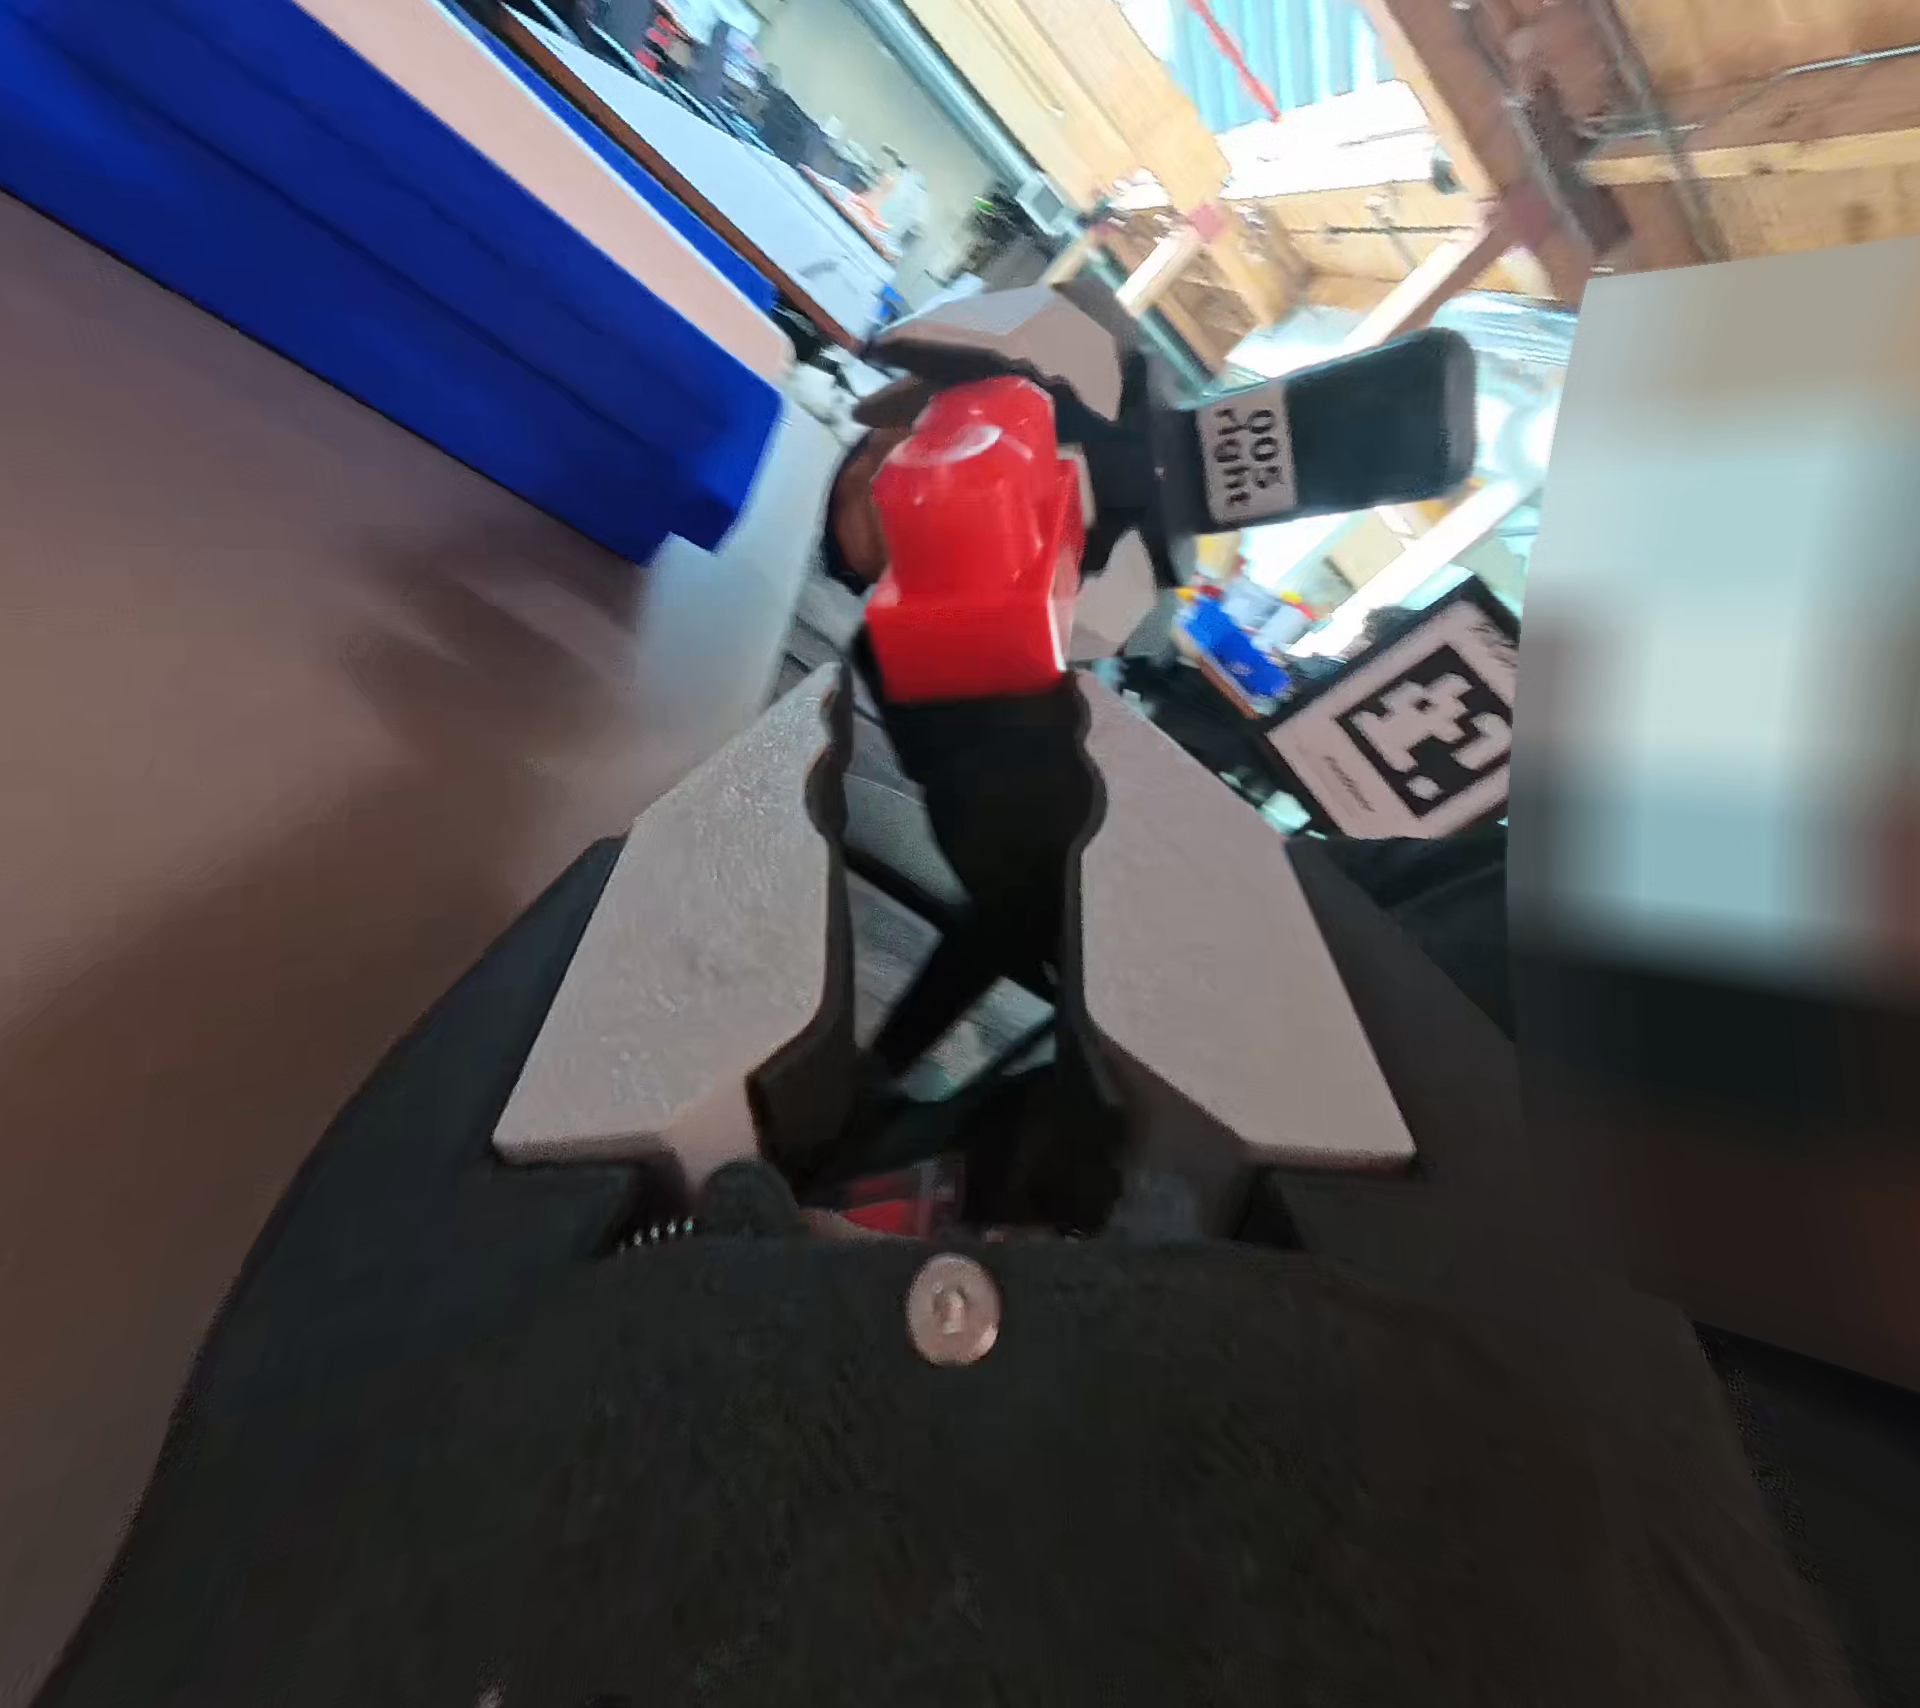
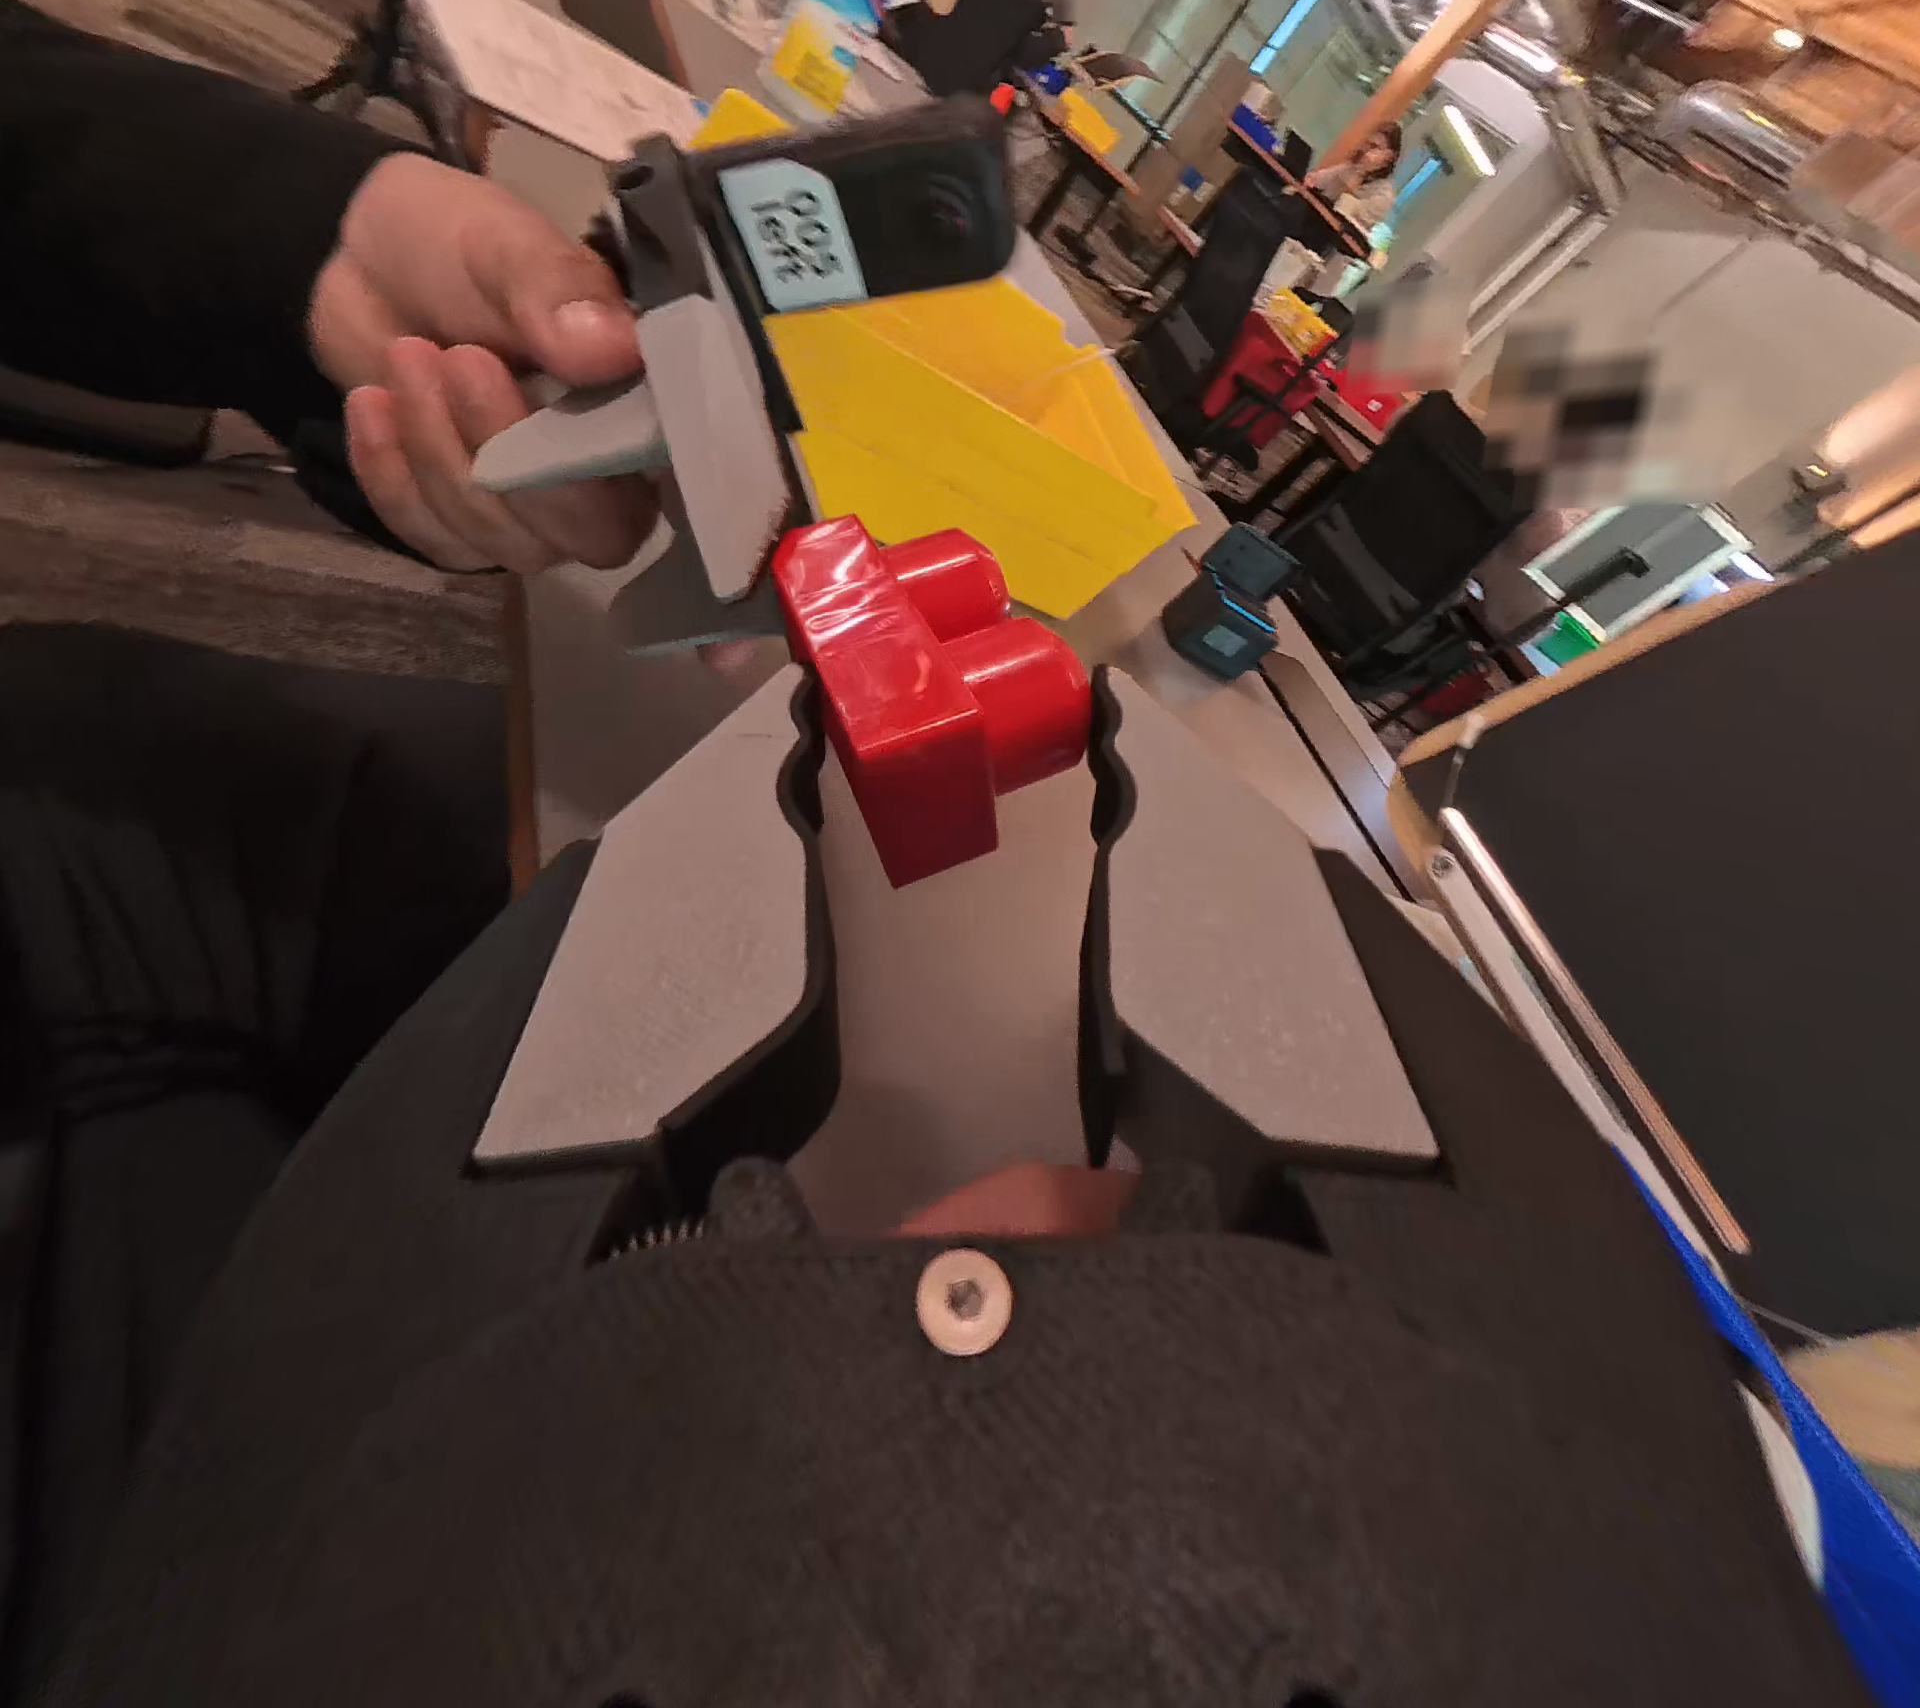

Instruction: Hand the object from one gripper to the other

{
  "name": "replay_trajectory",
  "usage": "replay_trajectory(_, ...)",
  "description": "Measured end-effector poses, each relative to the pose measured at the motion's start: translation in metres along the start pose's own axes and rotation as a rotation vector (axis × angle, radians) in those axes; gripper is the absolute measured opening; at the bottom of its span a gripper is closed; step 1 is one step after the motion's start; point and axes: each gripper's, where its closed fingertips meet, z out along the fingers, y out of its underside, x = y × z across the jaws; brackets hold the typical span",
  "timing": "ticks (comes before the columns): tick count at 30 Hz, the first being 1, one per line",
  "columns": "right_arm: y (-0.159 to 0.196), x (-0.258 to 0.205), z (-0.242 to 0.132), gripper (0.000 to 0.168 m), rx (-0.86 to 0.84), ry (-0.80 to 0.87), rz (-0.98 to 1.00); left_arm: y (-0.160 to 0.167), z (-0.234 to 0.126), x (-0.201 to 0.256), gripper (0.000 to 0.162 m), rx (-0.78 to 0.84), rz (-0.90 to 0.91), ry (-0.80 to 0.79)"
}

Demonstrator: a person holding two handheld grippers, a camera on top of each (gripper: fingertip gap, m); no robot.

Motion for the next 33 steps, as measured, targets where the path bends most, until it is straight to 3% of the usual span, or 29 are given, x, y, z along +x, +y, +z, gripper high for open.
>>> replay_trajectory(1, 0.001, 0.008, -0.002, 0.048, -0.005, 0.032, 0.014, -0.006, -0.005, -0.005, 0.042, 0.02, 0.029, -0.055)
replay_trajectory(4, -0.001, 0.041, -0.02, 0.048, 0.014, 0.154, 0.079, -0.022, -0.021, -0.001, 0.05, 0.052, 0.112, -0.128)
replay_trajectory(7, 0.003, 0.096, -0.059, 0.049, 0.015, 0.39, 0.159, -0.033, -0.036, 0.002, 0.049, 0.06, 0.23, -0.23)
replay_trajectory(13, 0.06, 0.193, -0.192, 0.049, 0.032, 0.892, 0.447, -0.051, -0.058, 0.012, 0.046, 0.112, 0.33, -0.308)
replay_trajectory(16, 0.097, 0.212, -0.253, 0.049, -0.042, 1.104, 0.491, -0.052, -0.06, 0.01, 0.046, 0.113, 0.334, -0.315)
replay_trajectory(18, 0.099, 0.217, -0.281, 0.049, -0.003, 1.212, 0.47, -0.051, -0.059, 0.007, 0.047, 0.107, 0.333, -0.316)
replay_trajectory(21, 0.092, 0.219, -0.283, 0.049, 0.145, 1.217, 0.502, -0.046, -0.056, -0.002, 0.046, 0.079, 0.327, -0.332)
replay_trajectory(24, 0.151, 0.215, -0.234, 0.05, -0.116, 1.056, 0.687, -0.041, -0.053, -0.008, 0.046, 0.059, 0.312, -0.336)
replay_trajectory(26, 0.195, 0.202, -0.205, 0.073, -0.291, 0.947, 0.799, -0.04, -0.053, -0.01, 0.045, 0.058, 0.304, -0.334)
replay_trajectory(27, 0.206, 0.199, -0.2, 0.07, -0.315, 0.931, 0.835, -0.039, -0.052, -0.01, 0.045, 0.056, 0.302, -0.332)
replay_trajectory(33, 0.198, 0.207, -0.22, 0.064, -0.207, 0.993, 0.861, -0.042, -0.057, -0.01, 0.045, 0.058, 0.327, -0.346)
